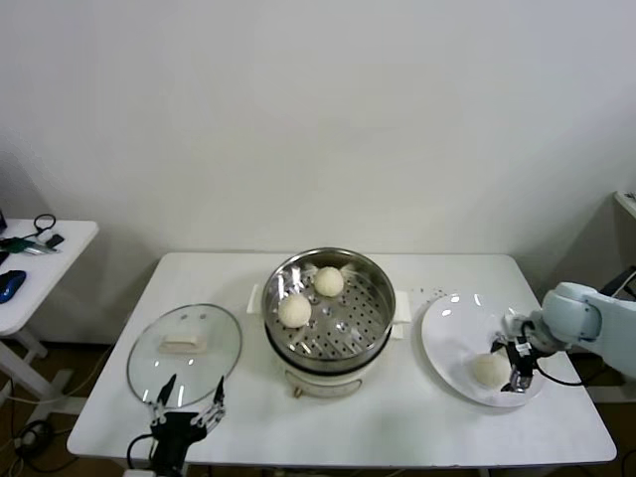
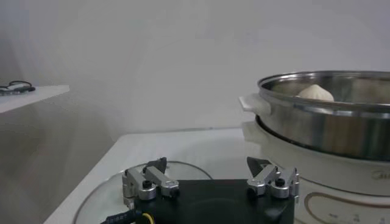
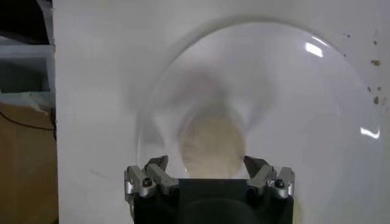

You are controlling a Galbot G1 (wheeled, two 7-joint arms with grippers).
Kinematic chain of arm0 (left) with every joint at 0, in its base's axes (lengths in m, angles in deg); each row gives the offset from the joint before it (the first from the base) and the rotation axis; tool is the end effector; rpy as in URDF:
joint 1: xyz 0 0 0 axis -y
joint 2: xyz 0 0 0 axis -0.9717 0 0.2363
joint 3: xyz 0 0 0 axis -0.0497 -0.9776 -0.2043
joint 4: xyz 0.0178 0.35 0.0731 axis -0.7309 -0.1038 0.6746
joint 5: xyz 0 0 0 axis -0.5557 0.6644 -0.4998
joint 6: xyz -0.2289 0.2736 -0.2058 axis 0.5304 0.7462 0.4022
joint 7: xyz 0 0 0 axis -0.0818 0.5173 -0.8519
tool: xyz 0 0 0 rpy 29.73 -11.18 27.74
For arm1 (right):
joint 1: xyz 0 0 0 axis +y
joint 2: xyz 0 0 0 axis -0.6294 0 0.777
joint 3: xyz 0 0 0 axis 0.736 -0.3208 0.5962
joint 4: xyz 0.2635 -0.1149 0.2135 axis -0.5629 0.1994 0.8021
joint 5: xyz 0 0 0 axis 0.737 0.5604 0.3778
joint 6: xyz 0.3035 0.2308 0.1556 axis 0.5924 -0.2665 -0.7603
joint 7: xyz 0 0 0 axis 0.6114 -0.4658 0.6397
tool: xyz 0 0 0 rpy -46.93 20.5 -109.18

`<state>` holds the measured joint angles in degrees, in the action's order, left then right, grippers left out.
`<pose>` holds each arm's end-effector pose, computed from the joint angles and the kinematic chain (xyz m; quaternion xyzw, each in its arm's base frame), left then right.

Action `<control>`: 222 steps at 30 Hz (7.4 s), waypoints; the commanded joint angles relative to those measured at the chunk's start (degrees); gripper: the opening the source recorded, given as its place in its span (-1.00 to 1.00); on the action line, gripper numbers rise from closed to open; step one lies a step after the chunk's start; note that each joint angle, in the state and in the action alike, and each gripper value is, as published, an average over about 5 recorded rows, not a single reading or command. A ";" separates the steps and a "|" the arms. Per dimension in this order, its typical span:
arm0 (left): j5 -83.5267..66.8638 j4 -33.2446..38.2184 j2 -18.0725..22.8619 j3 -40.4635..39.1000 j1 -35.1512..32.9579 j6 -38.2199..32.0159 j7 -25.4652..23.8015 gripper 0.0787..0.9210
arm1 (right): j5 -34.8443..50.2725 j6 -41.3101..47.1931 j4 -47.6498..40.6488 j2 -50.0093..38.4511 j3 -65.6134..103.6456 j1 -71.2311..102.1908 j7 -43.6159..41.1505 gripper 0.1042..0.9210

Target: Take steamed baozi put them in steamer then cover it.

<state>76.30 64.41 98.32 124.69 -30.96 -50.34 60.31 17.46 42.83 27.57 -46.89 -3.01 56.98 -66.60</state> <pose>0.1527 0.0395 -0.3346 0.0063 -0.9903 -0.0298 0.1356 0.4721 -0.2187 -0.2651 0.4601 -0.5660 0.4899 0.4774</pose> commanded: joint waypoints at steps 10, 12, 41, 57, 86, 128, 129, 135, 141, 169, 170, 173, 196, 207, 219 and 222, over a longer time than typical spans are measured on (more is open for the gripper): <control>0.10 0.16 0.06 -0.08 0.17 -0.05 0.03 0.77 | -0.59 0.26 -1.53 0.90 4.63 3.78 1.81 0.64; 0.16 0.16 0.16 -0.18 0.12 -0.11 0.03 0.77 | -0.54 0.20 -1.51 1.10 4.53 3.73 1.64 0.62; 1.66 0.77 0.35 -0.81 -0.63 -0.16 -0.01 0.77 | 9.98 -45.50 6.43 31.35 -22.00 -59.02 -13.36 0.36; 0.58 1.20 0.40 0.88 -1.42 -0.53 0.66 0.77 | -12.78 -45.28 8.84 41.96 -16.65 -32.82 -4.40 0.36; 0.28 1.28 0.39 0.81 -1.40 -0.67 0.82 0.77 | -11.87 -40.97 4.21 44.50 -16.16 -29.29 -1.88 0.62; 0.40 1.56 1.38 0.51 -1.15 -0.13 0.47 0.77 | -3.13 -16.11 -24.46 7.21 0.83 -1.00 -8.83 0.76; 0.48 1.52 1.43 0.49 -1.21 -0.16 0.49 0.77 | -3.28 -16.31 -25.24 7.89 1.25 -0.48 -8.80 0.76; 0.76 1.55 1.68 0.39 -1.70 -0.39 0.57 0.77 | -3.61 -16.65 -28.34 11.02 4.44 2.47 -7.87 0.76; 0.71 1.48 1.59 0.64 -1.88 -0.58 0.66 0.77 | -4.18 -16.16 -28.91 12.54 5.52 3.58 -7.21 0.76; 0.48 2.42 1.41 0.53 -1.76 0.03 0.69 0.77 | 16.85 -9.98 -5.72 13.80 -33.17 -45.61 -8.79 0.41; 0.49 2.52 1.38 0.48 -1.75 0.12 0.67 0.77 | 19.91 -9.38 -3.60 15.54 -35.56 -50.39 -9.14 0.41; 0.47 2.62 1.22 0.40 -1.72 0.26 0.62 0.77 | 28.21 -7.51 1.79 20.79 -38.63 -60.46 -9.87 0.41; -0.53 2.51 0.23 0.86 -1.86 0.21 0.58 0.77 | 34.48 5.24 6.54 38.46 -24.11 -36.56 4.05 0.41; -0.28 2.39 0.43 0.82 -1.82 0.04 0.61 0.77 | 26.85 5.64 2.08 38.10 -23.27 -30.00 5.25 0.41; -0.24 2.35 0.48 0.77 -1.74 -0.19 0.64 0.77 | 26.08 5.90 -0.01 39.30 -22.16 -28.63 5.93 0.43; -0.26 2.40 0.42 0.88 -1.77 -0.24 0.65 0.77 | 27.15 5.78 0.06 39.32 -21.47 -29.10 6.06 0.52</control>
<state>76.04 66.86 98.79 125.61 -32.68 -50.57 60.97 45.05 48.27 28.60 -8.25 -25.22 26.34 -61.07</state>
